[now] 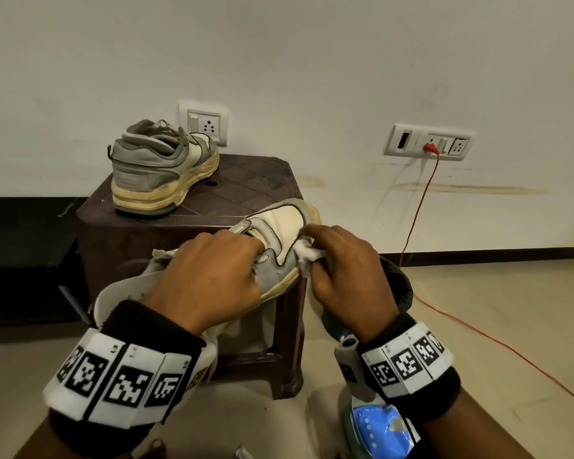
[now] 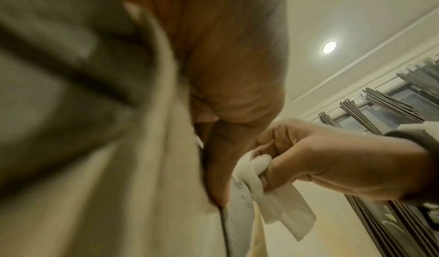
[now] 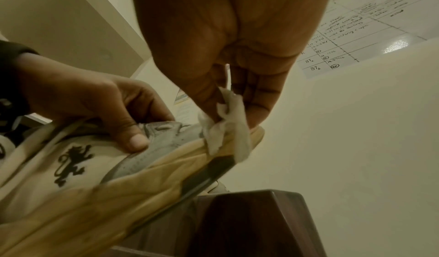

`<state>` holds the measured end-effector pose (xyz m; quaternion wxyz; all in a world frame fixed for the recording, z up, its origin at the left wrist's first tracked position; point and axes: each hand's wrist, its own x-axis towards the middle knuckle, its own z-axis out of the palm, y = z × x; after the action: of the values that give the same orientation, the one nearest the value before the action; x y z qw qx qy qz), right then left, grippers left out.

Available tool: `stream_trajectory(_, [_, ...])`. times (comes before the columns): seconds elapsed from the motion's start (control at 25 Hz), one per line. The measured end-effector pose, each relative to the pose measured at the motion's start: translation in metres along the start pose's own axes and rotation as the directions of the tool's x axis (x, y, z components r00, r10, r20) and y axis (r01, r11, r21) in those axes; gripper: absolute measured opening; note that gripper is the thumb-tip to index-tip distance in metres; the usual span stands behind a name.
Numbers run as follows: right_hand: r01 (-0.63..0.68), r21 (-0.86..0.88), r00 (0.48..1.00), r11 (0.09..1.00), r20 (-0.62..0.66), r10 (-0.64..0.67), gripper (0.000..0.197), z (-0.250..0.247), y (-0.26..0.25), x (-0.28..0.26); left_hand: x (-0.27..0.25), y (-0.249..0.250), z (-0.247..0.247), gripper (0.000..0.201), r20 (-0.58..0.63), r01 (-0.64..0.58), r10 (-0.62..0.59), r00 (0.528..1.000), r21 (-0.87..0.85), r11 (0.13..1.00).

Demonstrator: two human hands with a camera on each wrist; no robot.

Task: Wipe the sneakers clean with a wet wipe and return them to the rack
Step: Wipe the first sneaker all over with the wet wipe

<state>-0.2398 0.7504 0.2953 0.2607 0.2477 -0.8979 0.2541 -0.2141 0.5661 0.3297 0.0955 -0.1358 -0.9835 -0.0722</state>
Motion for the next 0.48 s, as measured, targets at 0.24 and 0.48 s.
stream_trajectory(0.24, [0.046, -0.083, 0.988, 0.995, 0.150, -0.034, 0.051, 0.014, -0.015, 0.010, 0.012, 0.003, 0.011, 0.026, -0.079, -0.039, 0.033, 0.996, -0.073, 0.997])
stream_trajectory(0.48, [0.040, -0.088, 0.985, 0.995, 0.172, -0.024, 0.051, 0.017, -0.012, 0.023, 0.021, -0.009, 0.016, 0.030, -0.151, -0.079, 0.042, 0.988, -0.246, 0.966])
